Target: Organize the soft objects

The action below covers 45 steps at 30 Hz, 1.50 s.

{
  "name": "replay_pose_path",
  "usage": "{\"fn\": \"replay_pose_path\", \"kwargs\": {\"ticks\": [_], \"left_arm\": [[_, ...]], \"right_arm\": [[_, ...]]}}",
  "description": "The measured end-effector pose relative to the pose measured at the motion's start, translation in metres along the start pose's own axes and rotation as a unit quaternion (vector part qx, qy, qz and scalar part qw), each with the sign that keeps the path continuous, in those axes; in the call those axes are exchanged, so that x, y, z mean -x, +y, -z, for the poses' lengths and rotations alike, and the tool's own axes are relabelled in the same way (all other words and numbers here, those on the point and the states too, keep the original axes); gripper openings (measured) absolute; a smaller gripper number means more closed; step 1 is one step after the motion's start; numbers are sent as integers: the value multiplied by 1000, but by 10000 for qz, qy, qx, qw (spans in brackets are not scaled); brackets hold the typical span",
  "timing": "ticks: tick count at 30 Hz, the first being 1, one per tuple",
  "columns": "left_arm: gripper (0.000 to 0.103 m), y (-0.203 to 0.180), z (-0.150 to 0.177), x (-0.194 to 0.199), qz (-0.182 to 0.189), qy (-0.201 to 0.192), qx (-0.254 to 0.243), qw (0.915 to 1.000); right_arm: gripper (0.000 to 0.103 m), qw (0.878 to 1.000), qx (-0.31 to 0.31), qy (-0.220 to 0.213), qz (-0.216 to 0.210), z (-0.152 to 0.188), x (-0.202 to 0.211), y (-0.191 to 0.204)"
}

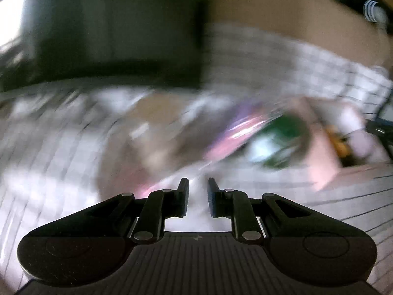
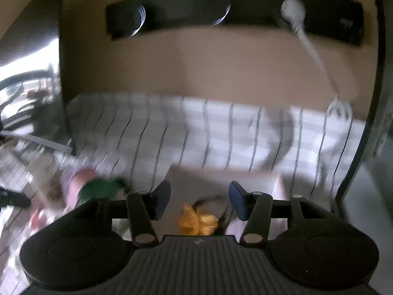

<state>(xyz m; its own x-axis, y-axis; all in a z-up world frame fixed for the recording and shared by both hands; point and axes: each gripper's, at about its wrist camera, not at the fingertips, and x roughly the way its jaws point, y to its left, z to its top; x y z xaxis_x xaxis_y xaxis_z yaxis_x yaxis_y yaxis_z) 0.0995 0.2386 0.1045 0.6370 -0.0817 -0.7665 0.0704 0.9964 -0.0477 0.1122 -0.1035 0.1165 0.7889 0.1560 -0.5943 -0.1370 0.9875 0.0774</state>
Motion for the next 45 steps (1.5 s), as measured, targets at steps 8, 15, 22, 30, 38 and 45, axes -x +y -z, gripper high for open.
{"fn": "replay_pose_path", "kwargs": {"ticks": [8, 15, 22, 30, 38, 45], "left_arm": [[18, 103, 51, 9, 99, 86, 1537, 9880], [18, 126, 59, 26, 521, 2, 1457, 9880], [18, 157, 79, 50, 652, 11, 1210, 9905], [18, 167, 101, 61, 1126, 142, 660, 9913], [18, 135, 94, 26, 1809, 419, 474, 9815], [18, 59, 89, -14, 2298, 970, -262, 9681]], "right_arm": [[60, 9937, 245, 763, -780, 35, 4, 86], [60, 9781, 1161, 877, -1491, 50, -7, 202], [37, 9713, 1320, 793, -1813, 41, -46, 276], [35, 9708, 1166, 1415, -1546, 37, -116, 311], [18, 9744, 975, 1550, -1305, 40, -87, 280], [19, 9845, 887, 1423, -508, 46, -32, 206]]}}
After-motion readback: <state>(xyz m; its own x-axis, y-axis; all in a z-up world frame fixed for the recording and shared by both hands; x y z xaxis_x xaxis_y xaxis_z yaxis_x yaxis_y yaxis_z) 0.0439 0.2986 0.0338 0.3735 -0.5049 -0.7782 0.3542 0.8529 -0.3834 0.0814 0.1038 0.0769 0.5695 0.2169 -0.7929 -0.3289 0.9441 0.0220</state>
